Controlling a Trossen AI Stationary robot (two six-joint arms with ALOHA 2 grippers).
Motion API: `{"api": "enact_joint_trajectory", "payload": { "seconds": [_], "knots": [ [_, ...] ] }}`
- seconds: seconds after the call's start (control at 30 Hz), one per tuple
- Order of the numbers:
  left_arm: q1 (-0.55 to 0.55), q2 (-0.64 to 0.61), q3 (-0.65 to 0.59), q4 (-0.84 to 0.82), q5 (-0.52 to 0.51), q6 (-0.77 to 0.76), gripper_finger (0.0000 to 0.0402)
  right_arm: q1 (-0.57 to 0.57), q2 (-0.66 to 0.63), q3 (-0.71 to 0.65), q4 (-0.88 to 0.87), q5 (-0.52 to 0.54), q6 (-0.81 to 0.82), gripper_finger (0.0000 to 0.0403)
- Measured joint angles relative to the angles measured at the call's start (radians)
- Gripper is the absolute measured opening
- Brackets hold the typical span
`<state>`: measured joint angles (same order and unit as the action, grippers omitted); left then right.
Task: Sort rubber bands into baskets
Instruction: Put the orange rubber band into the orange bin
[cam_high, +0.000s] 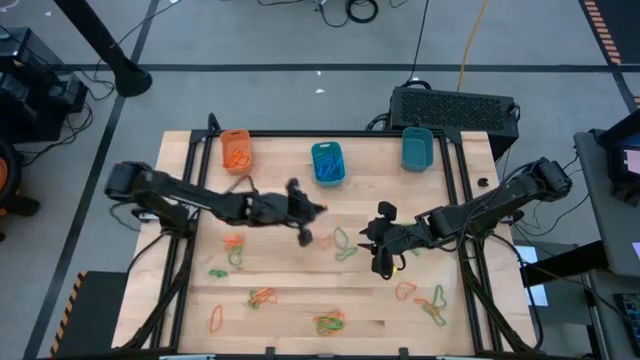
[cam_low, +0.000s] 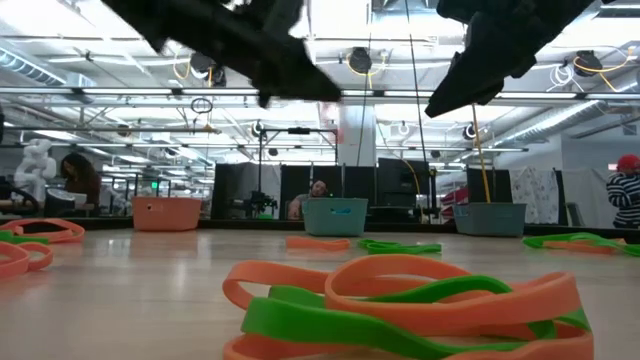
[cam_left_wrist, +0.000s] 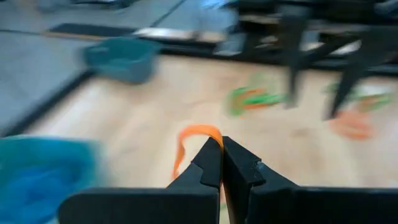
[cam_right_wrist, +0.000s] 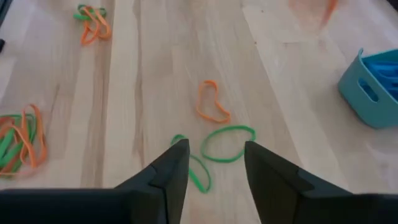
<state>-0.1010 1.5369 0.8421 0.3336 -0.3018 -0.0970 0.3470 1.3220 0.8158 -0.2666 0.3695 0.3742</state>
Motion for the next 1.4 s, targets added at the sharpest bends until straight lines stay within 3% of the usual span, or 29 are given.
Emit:
{"api": "enact_joint_trajectory", "payload": {
  "seconds": [0.17, 0.27, 0.4, 0.5, 0.6, 0.8, 0.97, 1.17, 1.4],
  "knots": [
    [0.058, -0.208, 0.001, -0.304, -0.119, 0.001, 0.0002, 0.000, 0.000, 0.000, 0.001, 0.005, -0.078, 0.0147],
    [0.118, -0.301, 0.001, -0.510, -0.231, -0.039, 0.0002, 0.000, 0.000, 0.000, 0.019, 0.090, -0.142, 0.0146],
    [0.240, -0.352, 0.001, -0.728, -0.270, -0.110, 0.0002, -0.002, 0.000, 0.000, 0.064, 0.240, -0.224, 0.0146],
    [0.360, -0.355, 0.000, -0.833, -0.277, -0.113, 0.0002, -0.008, 0.000, 0.000, 0.094, 0.259, -0.280, 0.0146],
    [0.491, -0.356, 0.000, -0.899, -0.271, -0.107, 0.0002, -0.005, 0.000, 0.000, 0.069, 0.254, -0.254, 0.0146],
    [0.737, -0.341, -0.002, -0.966, -0.094, -0.107, 0.0002, 0.003, 0.000, 0.000, 0.000, 0.253, -0.223, 0.0146],
    [0.870, -0.322, -0.038, -0.962, -0.024, -0.095, 0.0001, 0.003, 0.000, 0.000, 0.002, 0.254, -0.219, 0.0146],
    [0.928, -0.280, -0.063, -0.944, 0.051, -0.076, 0.0007, 0.001, 0.000, 0.000, 0.009, 0.253, -0.221, 0.0146],
    [0.927, -0.234, -0.063, -0.923, 0.019, -0.069, 0.0066, 0.000, 0.000, 0.000, 0.017, 0.254, -0.218, 0.0146]
  ]
}}
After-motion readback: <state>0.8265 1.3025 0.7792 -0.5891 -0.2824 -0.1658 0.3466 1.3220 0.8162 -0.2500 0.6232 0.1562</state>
